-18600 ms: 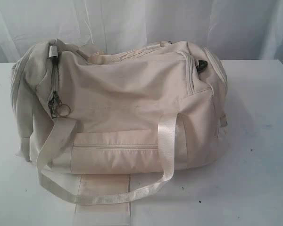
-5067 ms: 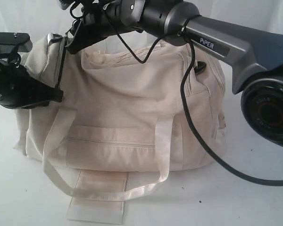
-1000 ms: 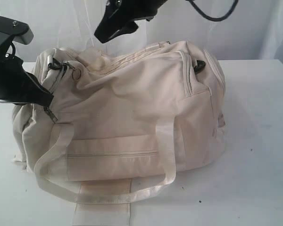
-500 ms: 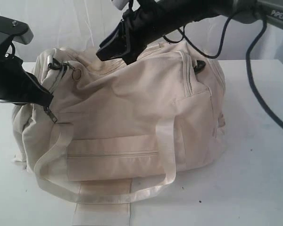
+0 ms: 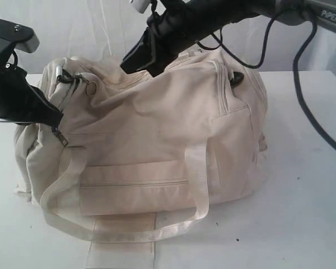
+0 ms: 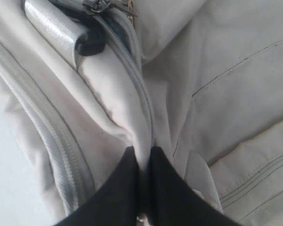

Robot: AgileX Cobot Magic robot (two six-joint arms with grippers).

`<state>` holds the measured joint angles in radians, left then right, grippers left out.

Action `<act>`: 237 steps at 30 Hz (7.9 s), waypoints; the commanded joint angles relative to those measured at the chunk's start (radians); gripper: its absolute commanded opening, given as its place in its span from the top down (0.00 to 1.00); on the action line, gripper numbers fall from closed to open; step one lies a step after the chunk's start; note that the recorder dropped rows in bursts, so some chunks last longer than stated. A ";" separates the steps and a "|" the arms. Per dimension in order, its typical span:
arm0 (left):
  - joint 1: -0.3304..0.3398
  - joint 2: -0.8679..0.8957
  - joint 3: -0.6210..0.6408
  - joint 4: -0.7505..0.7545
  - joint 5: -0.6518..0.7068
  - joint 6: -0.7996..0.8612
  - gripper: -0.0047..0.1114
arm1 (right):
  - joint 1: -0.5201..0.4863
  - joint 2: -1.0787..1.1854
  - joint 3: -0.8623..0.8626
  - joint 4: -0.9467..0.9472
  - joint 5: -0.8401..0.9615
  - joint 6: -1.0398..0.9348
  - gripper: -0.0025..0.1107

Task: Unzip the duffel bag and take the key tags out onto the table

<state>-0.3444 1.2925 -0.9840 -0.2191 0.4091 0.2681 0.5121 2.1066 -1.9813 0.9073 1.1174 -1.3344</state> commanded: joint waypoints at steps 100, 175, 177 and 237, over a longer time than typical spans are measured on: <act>-0.006 -0.037 -0.017 0.327 0.181 -0.226 0.96 | 0.268 0.047 -0.009 -0.262 -0.559 0.237 0.58; -0.006 -0.037 -0.017 -0.037 0.188 0.150 0.96 | -0.049 0.049 -0.049 0.208 -0.054 0.152 0.98; -0.006 -0.037 -0.017 -0.094 0.197 0.214 0.96 | -0.038 0.091 -0.086 0.286 -0.012 0.154 0.98; -0.006 -0.037 -0.017 0.042 0.232 0.044 0.96 | 0.202 0.247 -0.241 -0.040 -0.350 0.590 0.98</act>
<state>-0.3486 1.2669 -1.0084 -0.1642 0.5905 0.3106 0.7262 2.3793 -2.2202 0.8810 0.8258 -0.7442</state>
